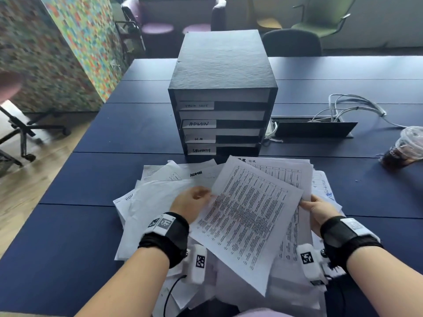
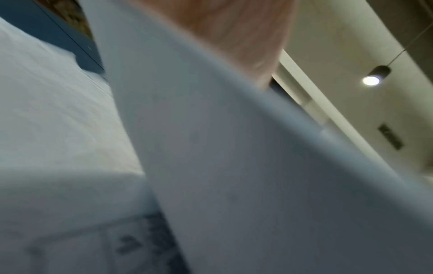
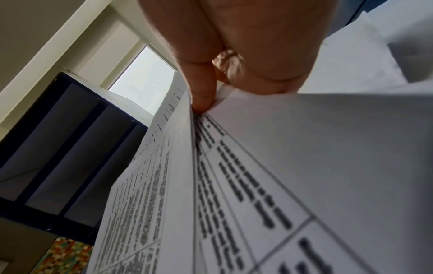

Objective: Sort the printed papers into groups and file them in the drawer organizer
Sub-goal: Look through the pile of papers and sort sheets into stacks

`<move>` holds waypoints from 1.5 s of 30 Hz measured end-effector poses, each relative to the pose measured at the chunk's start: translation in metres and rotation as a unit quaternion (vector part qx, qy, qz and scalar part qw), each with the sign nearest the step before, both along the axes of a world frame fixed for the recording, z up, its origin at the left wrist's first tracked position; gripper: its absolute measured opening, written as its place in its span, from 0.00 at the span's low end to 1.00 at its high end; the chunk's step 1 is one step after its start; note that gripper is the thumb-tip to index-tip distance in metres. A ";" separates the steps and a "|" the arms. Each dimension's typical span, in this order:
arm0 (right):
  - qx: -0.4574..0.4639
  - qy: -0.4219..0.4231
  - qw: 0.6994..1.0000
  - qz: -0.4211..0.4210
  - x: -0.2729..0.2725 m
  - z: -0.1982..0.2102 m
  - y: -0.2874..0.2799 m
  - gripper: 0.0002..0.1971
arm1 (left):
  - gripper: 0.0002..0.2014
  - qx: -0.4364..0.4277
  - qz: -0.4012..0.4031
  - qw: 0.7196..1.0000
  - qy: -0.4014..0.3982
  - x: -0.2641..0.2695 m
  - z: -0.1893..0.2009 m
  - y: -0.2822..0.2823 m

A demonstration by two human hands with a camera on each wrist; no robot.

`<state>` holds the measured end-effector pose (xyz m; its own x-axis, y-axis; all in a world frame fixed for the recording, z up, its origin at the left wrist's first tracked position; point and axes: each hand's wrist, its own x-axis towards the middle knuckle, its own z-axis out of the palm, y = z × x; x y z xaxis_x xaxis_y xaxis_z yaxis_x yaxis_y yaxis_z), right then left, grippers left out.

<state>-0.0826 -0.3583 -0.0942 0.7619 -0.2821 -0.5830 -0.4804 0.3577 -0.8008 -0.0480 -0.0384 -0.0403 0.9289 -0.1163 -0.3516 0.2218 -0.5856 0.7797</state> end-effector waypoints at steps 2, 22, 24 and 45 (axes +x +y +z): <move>0.007 -0.007 1.000 0.000 0.000 0.002 0.001 0.13 | 0.12 0.031 0.033 0.999 0.021 0.006 -0.008 0.012; 0.071 -0.063 0.995 0.012 0.003 0.026 0.021 0.14 | 0.11 -0.120 0.086 0.988 0.052 0.002 -0.038 0.005; 0.072 -0.059 0.996 0.002 0.003 0.027 0.026 0.13 | 0.05 -0.117 0.090 0.988 0.056 -0.001 -0.036 -0.005; -0.354 0.107 0.919 0.139 0.000 -0.036 -0.018 0.18 | 0.59 0.233 -0.331 0.913 -0.043 -0.028 -0.055 0.054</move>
